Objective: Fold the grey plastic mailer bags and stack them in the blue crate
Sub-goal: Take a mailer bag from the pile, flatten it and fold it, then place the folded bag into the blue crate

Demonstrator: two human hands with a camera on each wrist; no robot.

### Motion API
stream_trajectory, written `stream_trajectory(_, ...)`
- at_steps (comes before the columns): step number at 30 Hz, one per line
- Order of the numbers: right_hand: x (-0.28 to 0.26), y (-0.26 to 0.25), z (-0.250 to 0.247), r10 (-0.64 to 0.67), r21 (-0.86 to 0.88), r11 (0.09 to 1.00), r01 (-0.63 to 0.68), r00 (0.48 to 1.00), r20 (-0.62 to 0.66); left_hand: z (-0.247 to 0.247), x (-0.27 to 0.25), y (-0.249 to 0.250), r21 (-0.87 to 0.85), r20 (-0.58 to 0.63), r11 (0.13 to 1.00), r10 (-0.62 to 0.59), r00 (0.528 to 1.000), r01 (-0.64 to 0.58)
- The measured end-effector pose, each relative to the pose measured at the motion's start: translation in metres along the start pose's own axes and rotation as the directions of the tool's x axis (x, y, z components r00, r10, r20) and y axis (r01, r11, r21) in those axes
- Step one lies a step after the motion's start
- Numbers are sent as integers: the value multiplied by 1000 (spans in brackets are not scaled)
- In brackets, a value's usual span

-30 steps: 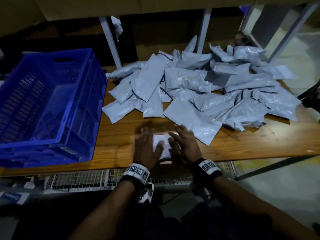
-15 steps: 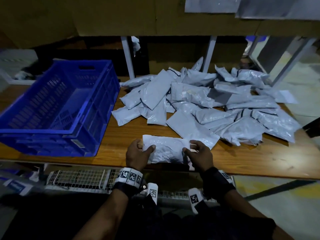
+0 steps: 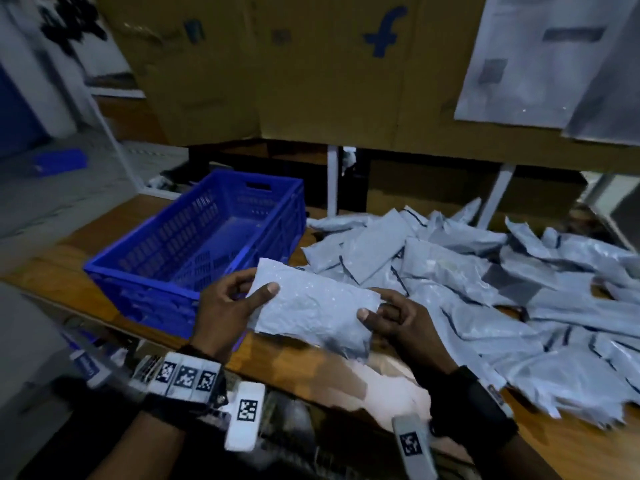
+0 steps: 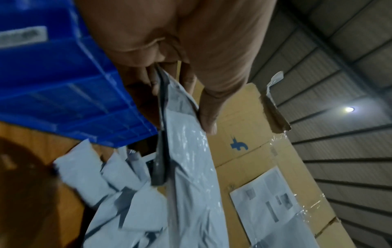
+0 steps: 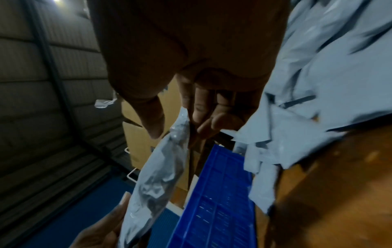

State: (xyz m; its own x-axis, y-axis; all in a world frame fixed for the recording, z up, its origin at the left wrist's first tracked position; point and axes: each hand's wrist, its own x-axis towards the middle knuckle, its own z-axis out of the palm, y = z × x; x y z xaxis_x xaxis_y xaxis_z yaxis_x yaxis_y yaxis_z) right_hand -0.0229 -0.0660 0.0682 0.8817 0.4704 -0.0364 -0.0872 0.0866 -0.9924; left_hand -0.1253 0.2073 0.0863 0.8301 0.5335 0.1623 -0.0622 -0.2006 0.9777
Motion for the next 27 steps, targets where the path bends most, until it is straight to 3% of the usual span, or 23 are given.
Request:
stream_trajectory(4, 46, -39, 58, -32, -98, 995, 37, 998, 48, -59, 68, 4, 26, -13, 999, 45, 999, -45)
stream_trajectory(9, 118, -58, 165, 38, -175, 984, -8, 985, 168, -141, 192, 0, 4, 11, 999, 33, 999, -33)
stream_trajectory(11, 154, -61, 208, 33, -126, 992, -25, 998, 56, -170, 241, -12, 51, -5, 999, 18, 1000, -18)
stream_trajectory(13, 197, -67, 237, 52, 43, 998, -48, 994, -97, -196, 282, -24, 73, -20, 997, -7, 1000, 8)
stream_trajectory(15, 233, -76, 259, 99, 168, 983, -70, 980, -173, -217, 319, -27, 76, -40, 997, -29, 999, 32)
stream_trajectory(20, 295, -67, 307, 214, 183, 966, -180, 959, -184, -238, 392, -32, 111, -65, 993, -21, 998, 28)
stream_trajectory(22, 326, -54, 312, 258, 224, 953, -204, 935, -244, -238, 413, -43, 140, -53, 988, -63, 997, 70)
stream_trajectory(27, 390, -43, 304, 345, 53, 934, -352, 857, -382, -235, 453, -68, 244, 70, 950, -218, 974, 195)
